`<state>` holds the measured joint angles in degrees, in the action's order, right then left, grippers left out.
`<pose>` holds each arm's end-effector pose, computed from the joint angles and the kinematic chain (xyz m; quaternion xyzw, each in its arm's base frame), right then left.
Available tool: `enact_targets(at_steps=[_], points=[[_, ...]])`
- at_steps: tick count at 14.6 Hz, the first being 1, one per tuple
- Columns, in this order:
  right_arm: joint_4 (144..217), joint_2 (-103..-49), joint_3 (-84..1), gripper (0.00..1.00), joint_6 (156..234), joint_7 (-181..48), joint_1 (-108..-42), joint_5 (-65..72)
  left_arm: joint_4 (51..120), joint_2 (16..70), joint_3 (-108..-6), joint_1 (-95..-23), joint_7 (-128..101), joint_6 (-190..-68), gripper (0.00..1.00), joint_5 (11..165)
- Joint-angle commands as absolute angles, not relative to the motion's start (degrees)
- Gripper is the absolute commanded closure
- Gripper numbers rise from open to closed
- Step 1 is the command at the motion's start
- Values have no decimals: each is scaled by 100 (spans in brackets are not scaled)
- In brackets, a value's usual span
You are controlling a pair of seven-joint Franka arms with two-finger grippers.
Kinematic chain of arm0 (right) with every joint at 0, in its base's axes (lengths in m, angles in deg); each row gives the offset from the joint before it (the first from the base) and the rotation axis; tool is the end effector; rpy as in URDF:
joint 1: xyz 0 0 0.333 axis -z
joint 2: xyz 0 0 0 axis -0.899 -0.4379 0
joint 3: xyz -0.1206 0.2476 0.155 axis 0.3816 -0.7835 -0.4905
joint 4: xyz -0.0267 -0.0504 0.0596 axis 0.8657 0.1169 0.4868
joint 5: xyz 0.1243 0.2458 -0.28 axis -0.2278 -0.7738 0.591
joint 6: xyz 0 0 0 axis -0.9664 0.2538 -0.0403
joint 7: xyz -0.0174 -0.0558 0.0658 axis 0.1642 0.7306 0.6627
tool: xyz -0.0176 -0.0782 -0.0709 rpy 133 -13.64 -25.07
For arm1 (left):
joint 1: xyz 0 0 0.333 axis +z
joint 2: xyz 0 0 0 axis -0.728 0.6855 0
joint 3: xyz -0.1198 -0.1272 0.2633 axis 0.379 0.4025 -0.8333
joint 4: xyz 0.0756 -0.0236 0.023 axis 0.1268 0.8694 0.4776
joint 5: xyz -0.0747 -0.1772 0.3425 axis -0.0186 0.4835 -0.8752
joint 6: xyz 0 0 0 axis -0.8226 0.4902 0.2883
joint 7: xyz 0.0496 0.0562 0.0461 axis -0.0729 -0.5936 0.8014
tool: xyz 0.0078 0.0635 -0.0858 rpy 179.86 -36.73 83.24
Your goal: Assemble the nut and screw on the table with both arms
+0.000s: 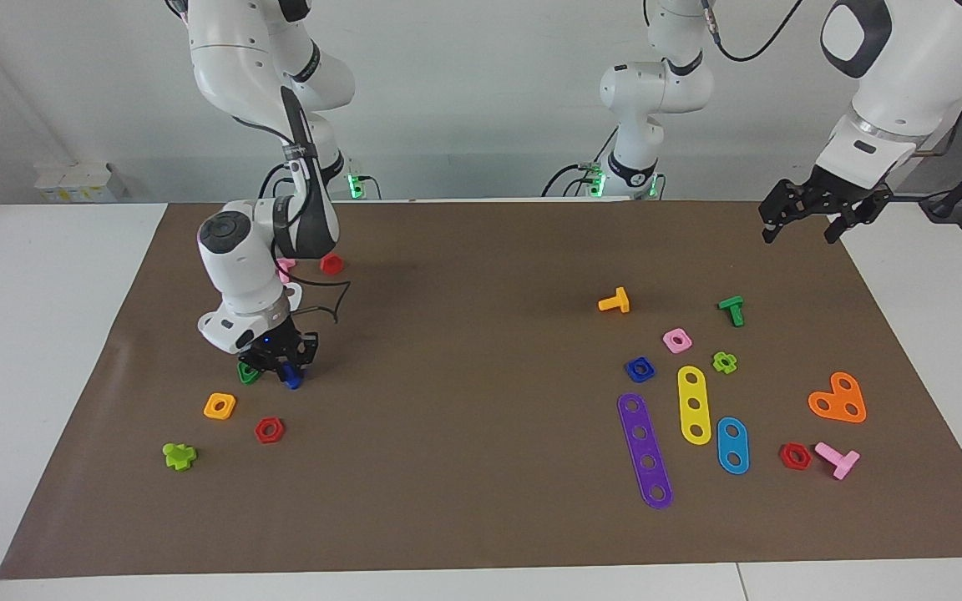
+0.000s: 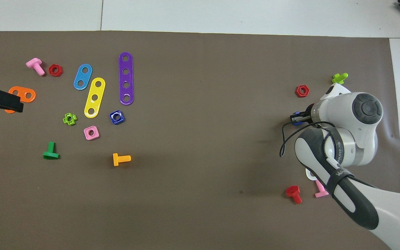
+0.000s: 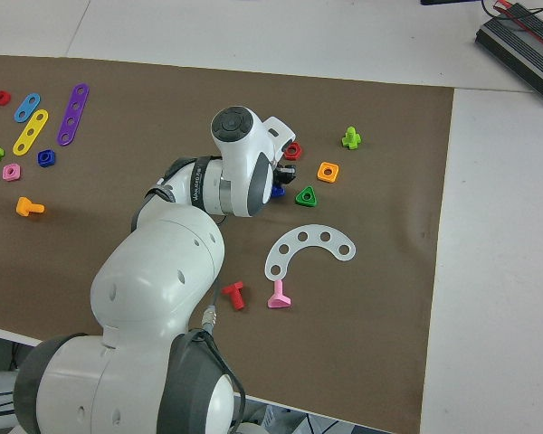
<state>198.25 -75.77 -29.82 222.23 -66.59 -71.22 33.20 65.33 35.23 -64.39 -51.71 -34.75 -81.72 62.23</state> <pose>0.5865 0.0320 0.3000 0.9934 0.0921 0.0678 0.0064 0.5651 -0.0033 0.6191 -0.9986 0.0532 -0.0035 0.0050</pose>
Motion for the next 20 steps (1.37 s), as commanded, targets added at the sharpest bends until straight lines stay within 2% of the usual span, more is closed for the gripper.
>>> enact_targets(at_steps=[1, 6, 10, 13, 15, 17, 20], points=[[19864, -7610, -3009, 100, 22345, -6646, -7053, 3206, 6725, 3365, -6406, -5120, -3560, -8252, 0, 6220], [19567, -7461, -3018, 100, 22074, -7128, -7176, 3065, 6725, 3365, -6406, -5120, -3551, -8278, 0, 6220], [18435, -7469, -3018, 100, 21039, -8454, -7728, 3082, 6725, 3356, -6397, -5173, -3525, -8252, 0, 6220], [17599, -7767, -3018, 100, 20684, -9763, -8492, 3188, 6840, 3286, -6406, -5191, -3604, -8331, 0, 6220], [17334, -8065, -3009, 100, 20710, -10581, -9089, 3319, 6866, 3286, -6397, -5199, -3543, -8331, 0, 6220], [17228, -8224, -3018, 100, 20781, -11162, -9390, 3477, 6910, 3268, -6397, -5165, -3551, -8339, 0, 6220], [16992, -8802, -3009, 100, 20903, -12110, -9926, 4240, 7225, 3120, -6389, -5147, -3586, -8514, 0, 6220]])
